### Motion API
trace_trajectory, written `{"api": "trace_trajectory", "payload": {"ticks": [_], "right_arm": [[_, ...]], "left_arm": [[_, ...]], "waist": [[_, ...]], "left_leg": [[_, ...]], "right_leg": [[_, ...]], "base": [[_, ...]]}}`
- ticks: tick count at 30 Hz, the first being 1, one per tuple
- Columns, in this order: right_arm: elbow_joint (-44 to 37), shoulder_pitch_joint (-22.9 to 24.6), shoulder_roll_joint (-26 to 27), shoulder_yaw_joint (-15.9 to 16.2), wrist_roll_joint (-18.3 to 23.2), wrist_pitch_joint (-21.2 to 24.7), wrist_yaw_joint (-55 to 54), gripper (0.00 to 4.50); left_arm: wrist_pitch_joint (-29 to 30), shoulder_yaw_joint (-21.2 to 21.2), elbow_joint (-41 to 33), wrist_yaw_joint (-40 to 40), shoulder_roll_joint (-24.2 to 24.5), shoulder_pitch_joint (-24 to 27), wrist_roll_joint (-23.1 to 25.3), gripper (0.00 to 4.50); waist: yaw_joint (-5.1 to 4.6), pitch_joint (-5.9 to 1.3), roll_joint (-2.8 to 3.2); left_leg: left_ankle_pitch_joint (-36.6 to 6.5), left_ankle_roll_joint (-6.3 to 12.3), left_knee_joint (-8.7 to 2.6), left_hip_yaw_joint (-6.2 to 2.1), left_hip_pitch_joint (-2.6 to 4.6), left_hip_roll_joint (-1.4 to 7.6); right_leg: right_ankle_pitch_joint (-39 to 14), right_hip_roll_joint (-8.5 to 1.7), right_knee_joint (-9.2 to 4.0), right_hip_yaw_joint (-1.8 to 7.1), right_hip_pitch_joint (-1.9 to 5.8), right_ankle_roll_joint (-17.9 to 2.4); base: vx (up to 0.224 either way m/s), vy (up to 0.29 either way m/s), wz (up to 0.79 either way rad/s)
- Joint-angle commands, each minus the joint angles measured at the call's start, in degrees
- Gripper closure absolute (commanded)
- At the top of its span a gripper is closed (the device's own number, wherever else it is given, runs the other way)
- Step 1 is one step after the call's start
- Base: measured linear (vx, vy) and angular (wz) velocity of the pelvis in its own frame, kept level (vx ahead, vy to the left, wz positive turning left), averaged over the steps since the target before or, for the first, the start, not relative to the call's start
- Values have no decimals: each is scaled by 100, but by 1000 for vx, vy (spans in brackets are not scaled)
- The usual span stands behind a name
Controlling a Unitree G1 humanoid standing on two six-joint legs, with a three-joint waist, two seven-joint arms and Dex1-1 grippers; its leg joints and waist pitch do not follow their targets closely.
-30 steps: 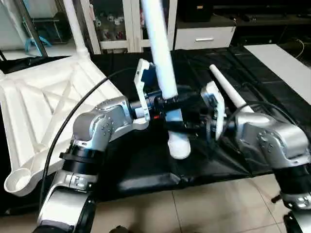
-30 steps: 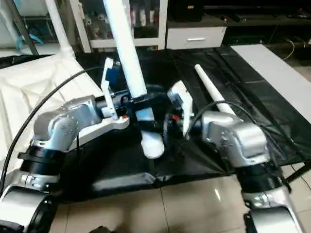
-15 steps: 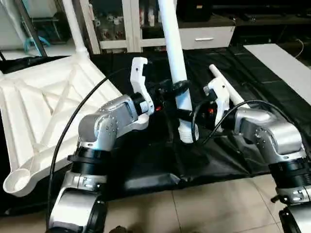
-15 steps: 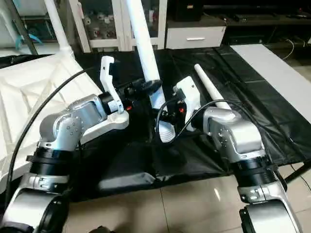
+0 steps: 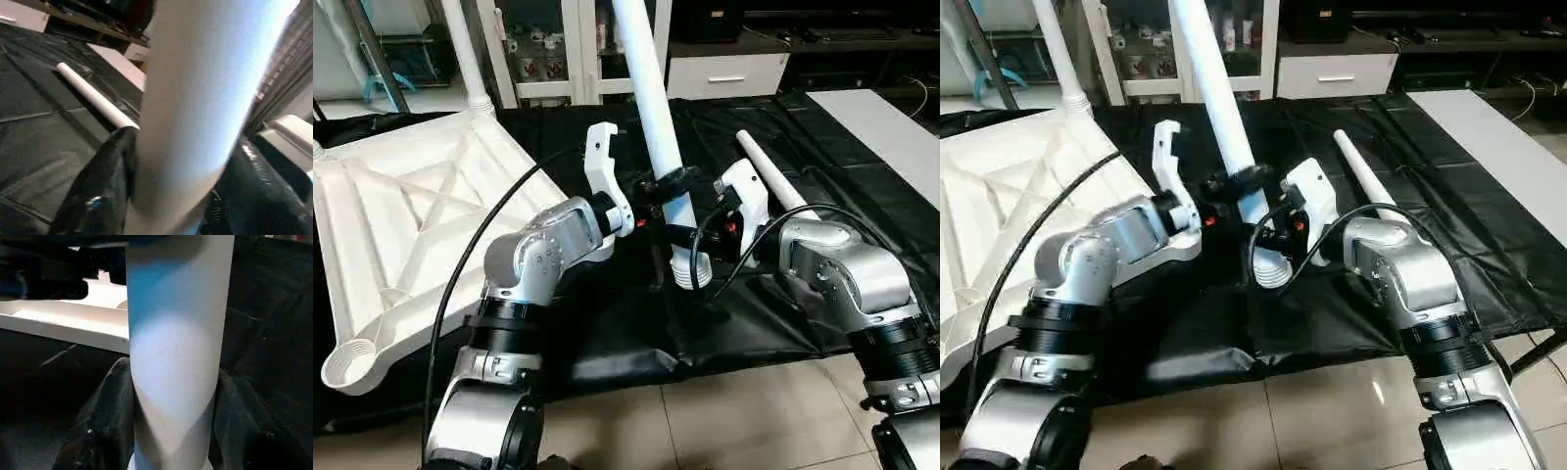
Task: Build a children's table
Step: Pick table leg
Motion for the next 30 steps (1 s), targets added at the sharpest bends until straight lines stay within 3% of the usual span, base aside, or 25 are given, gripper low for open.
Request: {"api": "trace_trajectory", "payload": {"ticks": [1, 6, 12, 15, 16, 19, 25, 30], "right_arm": [[6, -155, -1, 11, -41, -127, 61, 266], [-21, -128, 10, 44, -75, -140, 101, 266], [46, -175, 66, 15, -153, -197, 55, 266], [57, -204, 138, -102, -73, -233, 18, 196], [19, -238, 229, -328, 236, -59, 92, 187], [-249, -198, 144, -522, 640, 192, 402, 174], [-979, 197, -789, -800, 1461, 929, 1619, 115], [-672, 125, -1080, -1002, 1321, 1029, 1486, 72]], "left_arm": [[2, 114, 60, 119, 5, -173, -18, 220], [-93, 228, 113, 155, 1, -188, -28, 252], [-81, 326, 72, 171, -19, -193, -128, 259], [-64, 357, 52, 151, 4, -195, -156, 260], [-75, 393, 59, 117, 49, -218, -163, 260], [-76, 437, 82, -2, 177, -270, -168, 261], [162, 367, -88, -474, 540, -292, -289, 263], [411, 194, -345, -1007, 762, -171, -525, 264]], "waist": [[-28, -438, -79], [-25, -440, -88], [-20, -439, -77], [-26, -433, -76], [-31, -432, -68], [-23, -441, -66], [23, -432, -100], [3, -418, -98]], "left_leg": [[-644, 235, -363, 77, 78, 22], [-583, 267, -356, 83, 77, 17], [-591, 277, -360, 79, 73, 25], [-683, 245, -368, 79, 80, 24], [-694, 245, -369, 79, 78, 21], [-702, 274, -373, 74, 91, 25], [-590, 413, -365, 82, 77, 34], [-637, 318, -363, 106, 85, 43]], "right_leg": [[-581, -134, -348, 106, 348, -1345], [-519, -132, -345, 109, 349, -1352], [-503, -137, -339, 108, 349, -1383], [-622, -135, -351, 106, 343, -1357], [-620, -137, -353, 109, 343, -1361], [-548, -129, -341, 106, 352, -1379], [-372, -131, -325, 109, 381, -1374], [-824, -155, -362, 107, 330, -1373]], "base": [[0, 0, 0], [0, 0, 0], [0, 0, 0], [0, 0, 0], [0, 0, 0], [0, 0, 0], [0, 0, 0], [0, 0, 0]]}}
